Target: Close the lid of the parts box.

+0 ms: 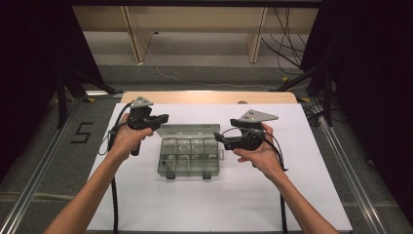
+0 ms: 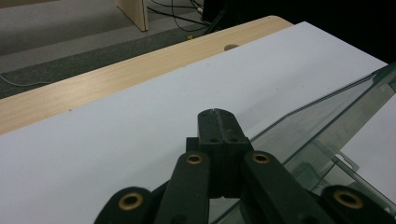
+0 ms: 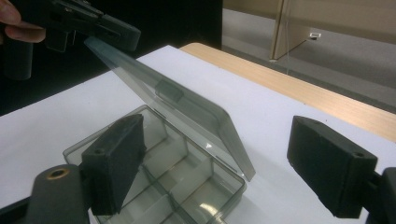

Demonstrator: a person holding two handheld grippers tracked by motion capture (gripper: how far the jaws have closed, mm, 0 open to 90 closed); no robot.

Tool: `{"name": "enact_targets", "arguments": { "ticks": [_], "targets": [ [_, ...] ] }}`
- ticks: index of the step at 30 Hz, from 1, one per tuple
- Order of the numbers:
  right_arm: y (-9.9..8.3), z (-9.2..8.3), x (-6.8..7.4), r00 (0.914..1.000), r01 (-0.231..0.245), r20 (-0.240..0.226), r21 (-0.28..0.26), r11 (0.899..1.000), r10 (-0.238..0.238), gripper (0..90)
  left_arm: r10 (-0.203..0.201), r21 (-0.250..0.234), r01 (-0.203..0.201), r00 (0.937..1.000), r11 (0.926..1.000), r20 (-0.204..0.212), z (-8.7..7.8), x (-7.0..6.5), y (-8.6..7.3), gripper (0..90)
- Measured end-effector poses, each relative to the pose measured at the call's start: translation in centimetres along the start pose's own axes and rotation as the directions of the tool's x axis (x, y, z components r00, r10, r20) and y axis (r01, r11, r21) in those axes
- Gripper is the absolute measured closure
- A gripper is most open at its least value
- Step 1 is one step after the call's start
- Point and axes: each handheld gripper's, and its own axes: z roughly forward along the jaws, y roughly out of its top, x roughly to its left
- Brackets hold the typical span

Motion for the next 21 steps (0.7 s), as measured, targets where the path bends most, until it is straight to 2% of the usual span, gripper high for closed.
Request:
{"name": "enact_targets", "arguments": {
  "ticks": [1,2,3,6,7,10,13,15,17,21],
  "targets": [
    [0.0,0.1,0.1,1.0,0.0,-0.001,-0.003,1.0,0.0,20.0,0.016,0.012,-0.016,0.9999,0.9998,0.0,-0.1,0.0,-0.1,89.6],
    [0.1,0.0,0.1,1.0,0.0,-0.006,0.006,1.0,0.0,20.0,0.0,0.002,0.0,1.0,1.0,0.004,-0.1,-0.2,-0.2,89.6],
    [0.1,0.0,0.2,1.0,0.004,-0.004,0.012,1.0,-0.004,20.2,0.014,0.009,-0.014,0.9999,0.9999,0.004,-0.2,-0.2,-0.3,89.6],
    [0.3,-0.1,0.5,0.9998,0.016,-0.013,0.006,1.0,-0.016,23.5,0.013,0.009,-0.013,0.9998,0.9999,0.013,-0.4,-0.5,-0.7,89.6],
    [0.3,-0.1,0.6,0.9995,0.012,-0.031,-0.002,1.0,-0.012,25.6,0.01,0.004,-0.01,0.9997,0.9999,0.02,-0.4,-0.7,-0.9,89.6],
    [0.7,-0.4,0.9,0.9986,0.031,-0.042,-0.001,1.0,-0.031,33.3,0.029,0.015,-0.029,0.9992,0.9995,0.029,-0.7,-1.0,-1.4,89.6],
    [0.8,-0.6,1.2,0.9964,0.05,-0.068,0.005,0.999,-0.05,44.2,0.018,0.005,-0.018,0.9989,0.9998,0.044,-0.9,-1.6,-2.0,89.6],
    [0.7,-0.7,1.4,0.996,0.058,-0.069,0.013,0.998,-0.057,52.2,0.033,0.01,-0.033,0.9981,0.9994,0.053,-1.2,-1.9,-2.5,89.6],
    [0.6,-0.7,1.6,0.9947,0.073,-0.074,0.02,0.997,-0.071,58.2,0.021,0.014,-0.022,0.998,0.9997,0.06,-1.4,-2.3,-3.0,89.6],
    [-0.1,-0.6,1.7,0.9894,0.106,-0.107,0.073,0.992,-0.098,67.1,0.007,-0.003,-0.007,0.9977,1.0,0.067,-1.8,-2.6,-4.2,89.6]
  ]
}}
